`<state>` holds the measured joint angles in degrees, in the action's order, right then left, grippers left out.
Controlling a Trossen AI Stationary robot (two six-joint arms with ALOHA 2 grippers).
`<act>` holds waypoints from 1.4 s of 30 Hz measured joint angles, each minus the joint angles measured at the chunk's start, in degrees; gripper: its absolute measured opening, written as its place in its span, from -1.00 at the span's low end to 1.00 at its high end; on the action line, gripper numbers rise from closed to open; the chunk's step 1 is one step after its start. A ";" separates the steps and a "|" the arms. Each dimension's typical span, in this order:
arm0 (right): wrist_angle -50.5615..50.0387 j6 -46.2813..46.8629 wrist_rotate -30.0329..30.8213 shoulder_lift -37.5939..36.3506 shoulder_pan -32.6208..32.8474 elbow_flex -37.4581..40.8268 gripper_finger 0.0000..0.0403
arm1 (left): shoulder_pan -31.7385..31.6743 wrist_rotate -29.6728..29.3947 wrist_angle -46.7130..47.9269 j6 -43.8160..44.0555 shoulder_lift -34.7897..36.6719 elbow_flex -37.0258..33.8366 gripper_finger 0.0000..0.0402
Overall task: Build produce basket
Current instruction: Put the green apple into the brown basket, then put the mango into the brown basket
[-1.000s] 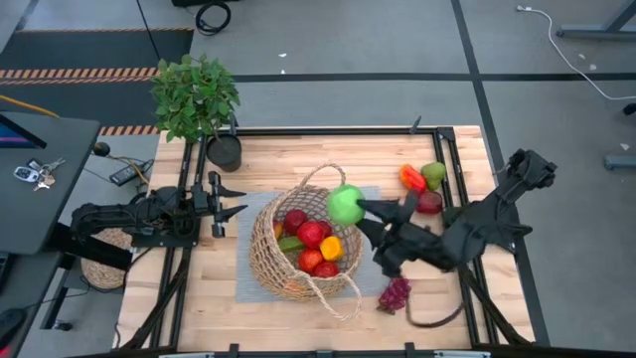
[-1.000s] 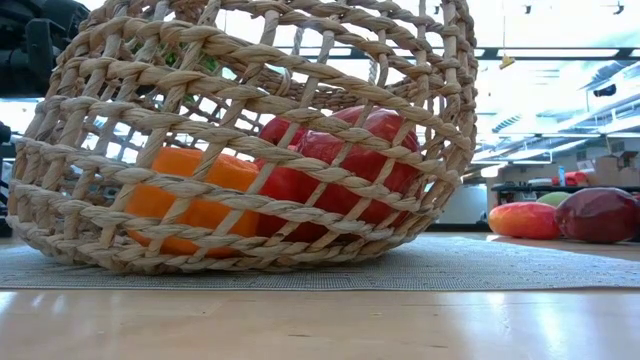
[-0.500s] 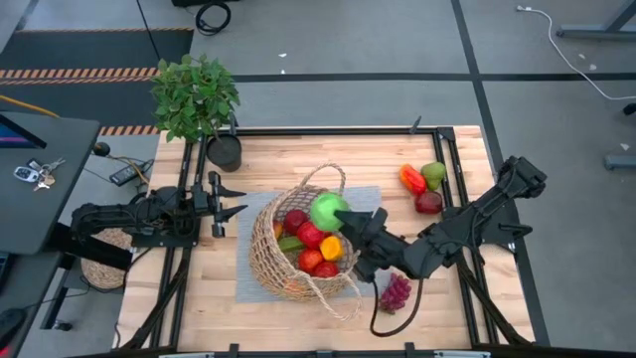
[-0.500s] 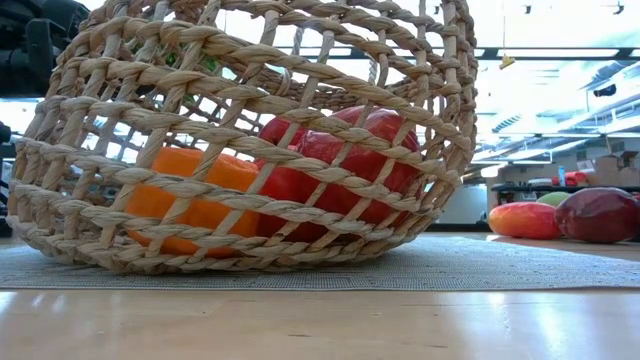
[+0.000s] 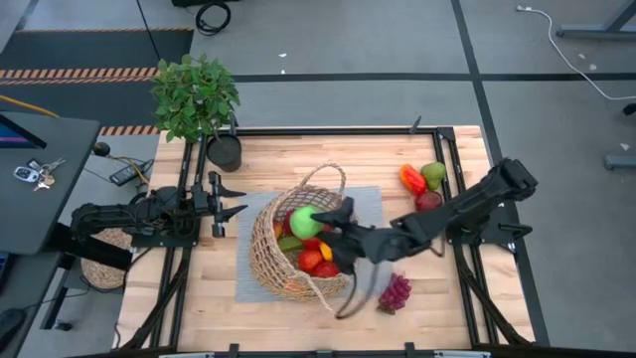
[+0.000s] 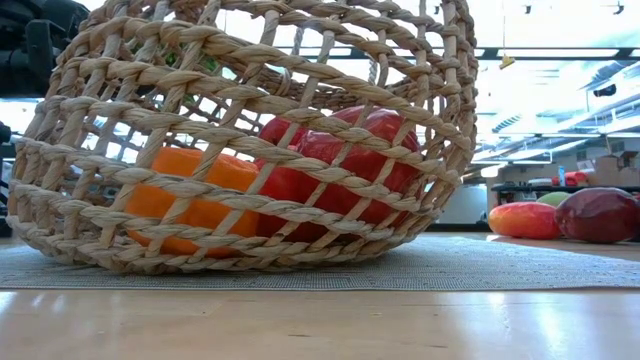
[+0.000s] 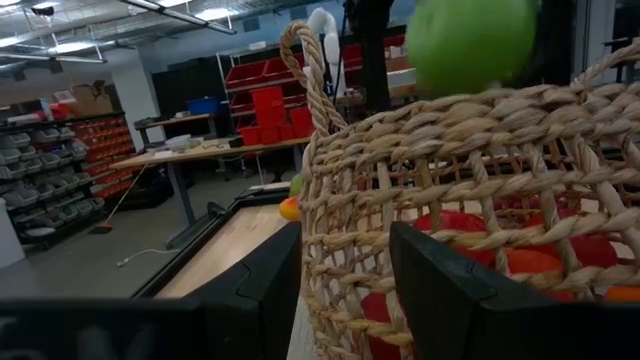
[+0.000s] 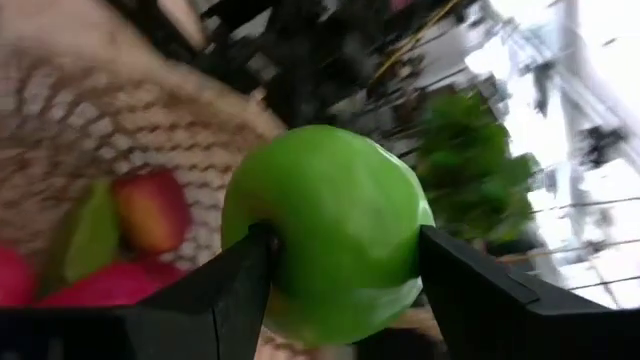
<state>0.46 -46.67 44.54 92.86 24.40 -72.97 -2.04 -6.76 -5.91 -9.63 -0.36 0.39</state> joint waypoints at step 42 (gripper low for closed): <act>-62.36 94.42 2.82 -18.47 -2.27 7.17 0.75 | 0.00 -0.01 -0.05 -0.01 0.00 0.00 -0.20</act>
<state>-61.91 47.75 47.35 74.39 22.12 -65.79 -2.04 -6.77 -5.96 -9.64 -0.36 0.38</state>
